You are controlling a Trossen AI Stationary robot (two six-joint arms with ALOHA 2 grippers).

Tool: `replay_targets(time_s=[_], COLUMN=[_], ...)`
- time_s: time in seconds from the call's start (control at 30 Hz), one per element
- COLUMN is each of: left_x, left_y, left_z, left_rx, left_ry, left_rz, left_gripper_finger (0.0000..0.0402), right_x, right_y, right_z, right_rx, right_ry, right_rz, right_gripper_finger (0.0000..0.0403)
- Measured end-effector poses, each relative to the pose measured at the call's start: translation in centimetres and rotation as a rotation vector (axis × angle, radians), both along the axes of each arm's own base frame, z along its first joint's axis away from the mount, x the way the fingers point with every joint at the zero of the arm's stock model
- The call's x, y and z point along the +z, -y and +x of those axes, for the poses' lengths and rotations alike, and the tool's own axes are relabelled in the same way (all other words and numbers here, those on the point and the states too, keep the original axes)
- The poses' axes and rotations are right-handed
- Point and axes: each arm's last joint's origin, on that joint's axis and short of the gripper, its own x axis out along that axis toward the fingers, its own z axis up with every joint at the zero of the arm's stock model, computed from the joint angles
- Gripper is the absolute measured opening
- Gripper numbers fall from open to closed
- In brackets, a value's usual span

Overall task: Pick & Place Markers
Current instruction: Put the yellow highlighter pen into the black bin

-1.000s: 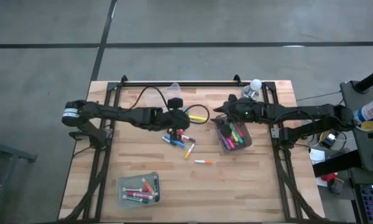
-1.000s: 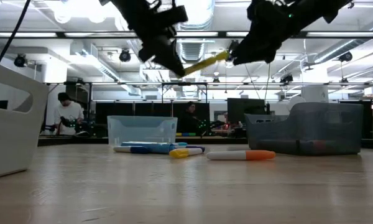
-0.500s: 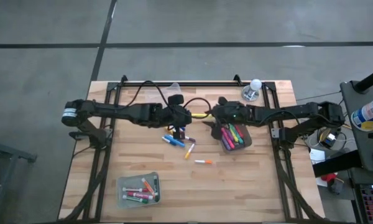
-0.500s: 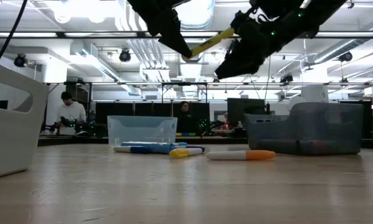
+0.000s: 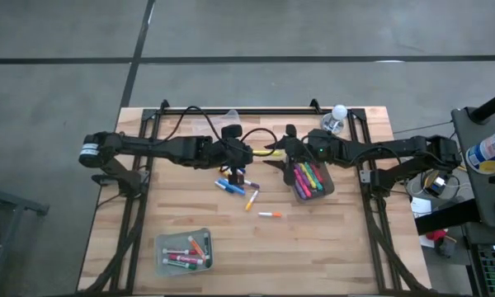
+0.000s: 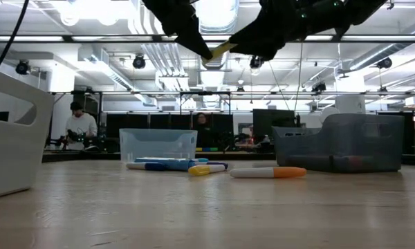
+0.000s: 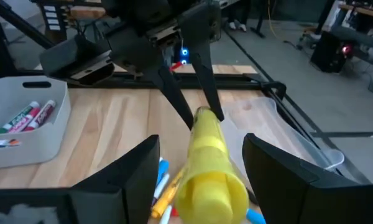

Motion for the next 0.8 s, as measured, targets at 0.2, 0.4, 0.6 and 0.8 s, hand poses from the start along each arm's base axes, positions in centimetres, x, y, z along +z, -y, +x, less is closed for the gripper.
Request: replay_targets(time_s=[0.2,0.4,0.6,0.8], left_x=[0.09,0.10,0.10,0.09], left_y=[0.02,0.02,0.01,0.00], left_z=[-0.01,0.00,0.00,0.00], left_rx=[-0.012,-0.012,-0.009,-0.007], left_ry=[0.005,0.006,0.008,0.009], left_rz=[0.001,0.001,-0.001,-0.005], left_gripper_finger=[0.0053,0.0053,0.0053,0.0059], right_x=[0.26,0.31,0.17,0.07], right_y=[0.01,0.01,0.03,0.02], right_z=[0.06,0.07,0.04,0.00], right_rx=[-0.001,-0.002,-0.007,-0.012], right_ry=[0.028,0.033,0.017,0.007], right_rz=[-0.002,0.002,-0.003,0.025], right_gripper_finger=[0.0208,0.0131,0.0055,0.0055])
